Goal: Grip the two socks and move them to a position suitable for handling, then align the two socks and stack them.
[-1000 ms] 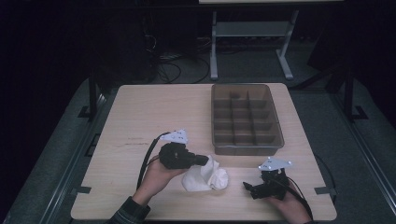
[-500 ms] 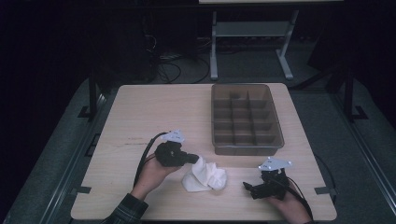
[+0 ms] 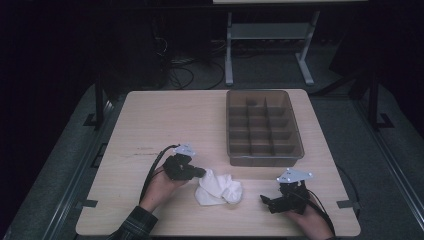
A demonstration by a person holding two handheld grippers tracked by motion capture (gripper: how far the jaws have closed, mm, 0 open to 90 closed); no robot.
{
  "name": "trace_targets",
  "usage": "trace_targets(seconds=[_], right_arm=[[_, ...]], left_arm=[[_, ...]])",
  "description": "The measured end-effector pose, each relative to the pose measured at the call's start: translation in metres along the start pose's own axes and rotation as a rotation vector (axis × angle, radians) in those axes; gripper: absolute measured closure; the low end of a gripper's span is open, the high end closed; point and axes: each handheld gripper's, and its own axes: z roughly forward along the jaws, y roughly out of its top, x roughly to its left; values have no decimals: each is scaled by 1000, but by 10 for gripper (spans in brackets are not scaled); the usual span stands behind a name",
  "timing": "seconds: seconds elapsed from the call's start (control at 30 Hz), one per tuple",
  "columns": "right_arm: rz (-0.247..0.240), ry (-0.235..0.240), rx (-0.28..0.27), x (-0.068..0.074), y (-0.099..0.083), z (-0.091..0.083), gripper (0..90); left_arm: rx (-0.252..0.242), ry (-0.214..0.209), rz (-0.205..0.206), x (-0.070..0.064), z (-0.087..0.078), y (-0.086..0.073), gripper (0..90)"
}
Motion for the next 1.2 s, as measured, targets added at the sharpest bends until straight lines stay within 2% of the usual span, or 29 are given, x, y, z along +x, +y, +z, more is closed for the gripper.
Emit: trace_targets(seconds=[0.17,0.23,0.33,0.47,0.67,0.87,0.97,1.07,1.2], right_arm=[[0,0,0,0,0,0,8],[0,0,0,0,0,0,8],[0,0,0,0,0,0,8],[0,0,0,0,0,0,8],[3,-4,-1,0,0,0,8],[0,-1,16,0,2,0,14],[-13,9,22,-2,4,-3,133],[8,25,7,-2,9,-6,152],[-6,57,-31,3,18,-8,257]], left_arm=[[26,13,-6,2,4,-5,868],[33,24,-6,3,3,-7,810],[13,35,-10,3,-4,-9,705],[-13,44,-15,2,-16,-14,617],[-28,56,-4,1,-24,-24,576],[-40,62,-6,2,-24,-29,554],[-53,60,-7,2,-23,-29,546],[-60,59,-4,1,-21,-28,542],[-68,56,2,1,-20,-26,543]])
